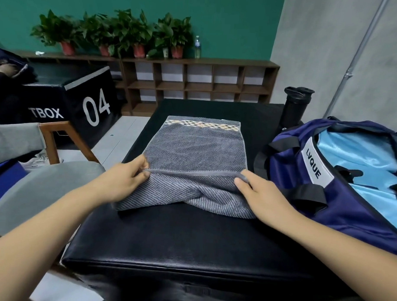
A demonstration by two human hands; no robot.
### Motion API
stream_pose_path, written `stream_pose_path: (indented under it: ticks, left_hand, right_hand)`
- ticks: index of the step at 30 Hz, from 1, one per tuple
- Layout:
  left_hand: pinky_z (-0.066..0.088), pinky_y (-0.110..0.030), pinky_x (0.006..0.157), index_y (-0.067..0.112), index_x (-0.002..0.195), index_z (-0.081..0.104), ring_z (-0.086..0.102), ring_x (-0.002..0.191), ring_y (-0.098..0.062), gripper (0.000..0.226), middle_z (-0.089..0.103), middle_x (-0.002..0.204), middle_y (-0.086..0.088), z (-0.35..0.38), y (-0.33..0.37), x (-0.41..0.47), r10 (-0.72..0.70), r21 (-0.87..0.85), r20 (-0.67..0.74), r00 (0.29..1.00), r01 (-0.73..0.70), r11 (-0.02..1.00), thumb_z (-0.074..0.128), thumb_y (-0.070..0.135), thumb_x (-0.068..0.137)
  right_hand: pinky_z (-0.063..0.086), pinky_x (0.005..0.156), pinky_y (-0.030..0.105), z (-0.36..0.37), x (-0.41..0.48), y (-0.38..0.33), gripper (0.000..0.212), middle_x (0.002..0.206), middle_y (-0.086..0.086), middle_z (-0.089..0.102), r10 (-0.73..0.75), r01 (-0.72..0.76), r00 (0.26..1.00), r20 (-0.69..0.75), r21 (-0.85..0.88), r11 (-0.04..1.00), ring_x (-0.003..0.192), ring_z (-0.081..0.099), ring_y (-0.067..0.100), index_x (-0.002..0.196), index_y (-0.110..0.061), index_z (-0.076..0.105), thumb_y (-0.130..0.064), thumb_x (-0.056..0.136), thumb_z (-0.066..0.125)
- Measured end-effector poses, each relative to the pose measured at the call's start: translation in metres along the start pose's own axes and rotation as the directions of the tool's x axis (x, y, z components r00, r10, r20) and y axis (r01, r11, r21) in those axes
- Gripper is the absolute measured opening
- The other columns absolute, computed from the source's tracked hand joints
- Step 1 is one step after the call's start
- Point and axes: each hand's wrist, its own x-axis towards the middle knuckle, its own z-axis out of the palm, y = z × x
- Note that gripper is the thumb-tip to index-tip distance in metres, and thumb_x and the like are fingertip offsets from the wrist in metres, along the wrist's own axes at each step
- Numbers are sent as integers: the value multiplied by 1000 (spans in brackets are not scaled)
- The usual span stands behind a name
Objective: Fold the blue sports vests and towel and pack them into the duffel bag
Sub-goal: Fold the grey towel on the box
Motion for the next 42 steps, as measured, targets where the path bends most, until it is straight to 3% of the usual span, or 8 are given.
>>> stream_pose_path:
  ticks: [5,9,13,17,23,29,35,42]
  left_hand:
    - [39,-30,64,29,96,45,56,72,-14,17,61,77,3,-5,9,-1,-48,-11,34,998,49,999,51,33,111]
    - [41,-35,74,26,96,55,51,74,-14,18,58,76,6,-5,15,-15,-69,-32,242,968,79,996,56,39,108]
    - [38,-40,82,28,92,59,47,81,-12,24,53,81,7,-7,23,-34,-34,-105,538,842,106,989,62,51,94]
    - [34,-35,70,27,87,56,42,76,-16,22,47,83,-1,-12,29,-47,-1,-160,709,706,162,974,62,46,95]
    - [41,-36,70,26,91,57,48,72,-13,21,52,80,1,-18,11,-42,24,-145,607,795,81,986,61,46,99]
    - [42,-39,74,30,89,60,49,74,-15,18,54,79,3,-14,9,-36,63,-190,552,832,51,980,65,40,103]
    - [49,-35,93,38,93,63,60,90,-8,10,58,102,7,-12,3,-25,107,15,251,962,-115,993,70,42,99]
    - [44,-21,86,34,88,62,59,94,-4,15,59,101,11,-8,0,-27,112,118,299,948,-153,981,71,39,98]
  right_hand:
    - [44,65,44,-2,-1,1,29,65,-8,55,-85,86,996,11,-97,992,58,50,19,92,-22,36,-40,113,41]
    - [53,69,53,-14,-1,0,29,66,2,58,-60,75,996,72,-218,973,65,59,30,94,-23,37,-44,113,37]
    - [53,75,52,-28,-7,-5,32,75,4,59,-8,76,979,201,-333,940,73,60,30,90,-25,37,-48,112,36]
    - [52,81,48,-40,-15,-8,35,81,0,63,43,93,941,337,-378,921,79,61,22,84,-27,42,-48,111,39]
    - [47,79,39,-50,-24,-12,35,76,-4,60,35,142,891,452,-351,926,76,59,14,83,-24,46,-46,111,45]
    - [44,71,32,-30,-16,-8,28,76,-6,53,-254,277,948,192,-106,955,73,52,12,89,-21,43,-37,112,46]
    - [49,90,49,-3,5,11,21,106,-7,59,-217,301,937,274,-314,900,101,56,20,110,-30,52,-42,109,35]
    - [41,82,42,2,10,2,11,100,-6,55,-169,300,940,296,-480,824,95,54,24,108,-31,42,-37,113,34]
